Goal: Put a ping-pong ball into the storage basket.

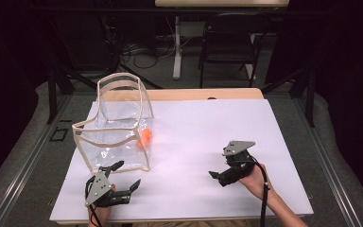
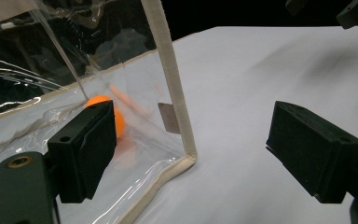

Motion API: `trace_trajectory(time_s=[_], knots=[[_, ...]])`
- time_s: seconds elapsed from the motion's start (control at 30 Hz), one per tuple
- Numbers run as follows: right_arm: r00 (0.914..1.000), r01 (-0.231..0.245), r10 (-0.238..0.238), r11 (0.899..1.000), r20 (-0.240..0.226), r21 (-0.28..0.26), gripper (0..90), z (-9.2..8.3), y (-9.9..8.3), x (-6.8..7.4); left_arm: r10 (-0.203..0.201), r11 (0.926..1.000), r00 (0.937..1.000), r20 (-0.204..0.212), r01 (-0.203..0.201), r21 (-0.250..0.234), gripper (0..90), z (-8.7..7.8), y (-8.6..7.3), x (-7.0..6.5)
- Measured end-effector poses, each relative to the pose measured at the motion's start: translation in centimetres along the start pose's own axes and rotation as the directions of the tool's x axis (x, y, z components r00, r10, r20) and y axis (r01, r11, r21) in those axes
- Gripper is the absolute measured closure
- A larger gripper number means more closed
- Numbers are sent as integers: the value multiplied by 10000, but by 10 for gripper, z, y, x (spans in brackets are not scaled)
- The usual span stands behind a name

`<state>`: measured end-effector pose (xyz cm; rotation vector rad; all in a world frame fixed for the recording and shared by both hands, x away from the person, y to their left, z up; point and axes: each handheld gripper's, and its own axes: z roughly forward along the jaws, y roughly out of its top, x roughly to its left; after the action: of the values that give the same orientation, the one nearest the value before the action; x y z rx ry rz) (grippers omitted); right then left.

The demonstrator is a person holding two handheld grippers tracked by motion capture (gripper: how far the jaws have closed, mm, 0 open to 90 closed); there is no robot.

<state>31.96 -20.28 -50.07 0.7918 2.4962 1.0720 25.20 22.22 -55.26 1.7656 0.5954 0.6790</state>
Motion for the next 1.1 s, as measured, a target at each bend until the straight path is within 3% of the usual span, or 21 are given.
trace_trajectory(time_s=[1.1], knots=[[9941,-932,901,9943,600,521,0,-19,-56,-1,2,10000,10000,-23,-2,18,155,1,0,-1]])
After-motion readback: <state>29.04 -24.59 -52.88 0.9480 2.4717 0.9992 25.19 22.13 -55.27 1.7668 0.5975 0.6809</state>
